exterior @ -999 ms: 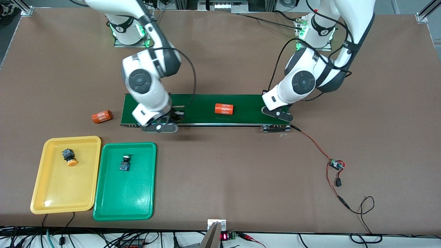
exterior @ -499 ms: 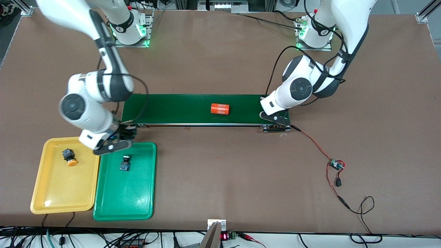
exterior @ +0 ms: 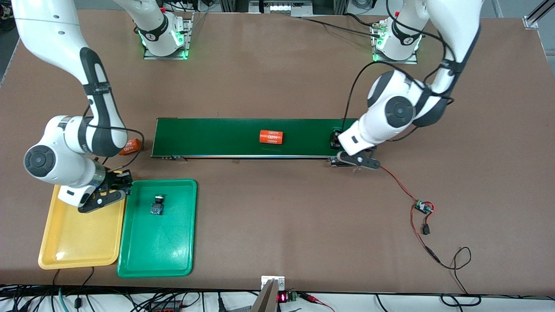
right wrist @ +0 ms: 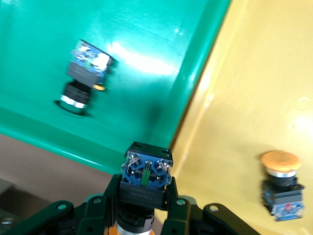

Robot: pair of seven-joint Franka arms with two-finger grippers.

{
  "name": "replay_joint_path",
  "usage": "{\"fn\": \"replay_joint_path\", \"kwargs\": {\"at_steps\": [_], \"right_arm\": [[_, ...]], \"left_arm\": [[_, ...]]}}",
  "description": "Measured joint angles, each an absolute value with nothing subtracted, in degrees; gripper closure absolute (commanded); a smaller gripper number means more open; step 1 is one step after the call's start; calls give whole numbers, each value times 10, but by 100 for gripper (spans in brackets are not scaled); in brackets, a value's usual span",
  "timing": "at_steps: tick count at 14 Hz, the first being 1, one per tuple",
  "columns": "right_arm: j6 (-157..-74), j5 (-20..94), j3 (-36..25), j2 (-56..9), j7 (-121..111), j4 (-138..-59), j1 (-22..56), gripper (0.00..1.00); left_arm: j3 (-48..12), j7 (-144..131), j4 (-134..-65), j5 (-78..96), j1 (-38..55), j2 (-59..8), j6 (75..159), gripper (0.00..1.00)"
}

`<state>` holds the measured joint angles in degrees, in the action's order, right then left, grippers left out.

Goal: Sort buttons by color to trays

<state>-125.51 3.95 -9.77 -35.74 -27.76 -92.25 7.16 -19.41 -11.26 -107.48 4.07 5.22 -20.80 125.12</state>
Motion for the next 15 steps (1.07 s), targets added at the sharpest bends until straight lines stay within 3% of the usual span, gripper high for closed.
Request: {"fn": "replay_joint_path", "kwargs": {"at_steps": [7,8,10,12,15], "right_arm": [[-1304,40,-97,-405,-360,-889,18,80],[-1312,40,-97,-410,-368,-888,13,74],[-1322,40,-97,-419,-373,-885,7,48],[-1322,40,-96,-423,-373,-883,7,29],[-1323,40,-95,-424,-373,-883,7,27]], "left_arm": [[-93,-112,-1016,41,-2,-147,1204,0],[-79,-112,-1001,41,-7,-141,1180,0],[-50,-112,-956,41,-10,-131,1108,0],[-25,-110,-896,41,-11,-127,1026,0],[-9,-81,-847,41,-26,-123,964,0]]}}
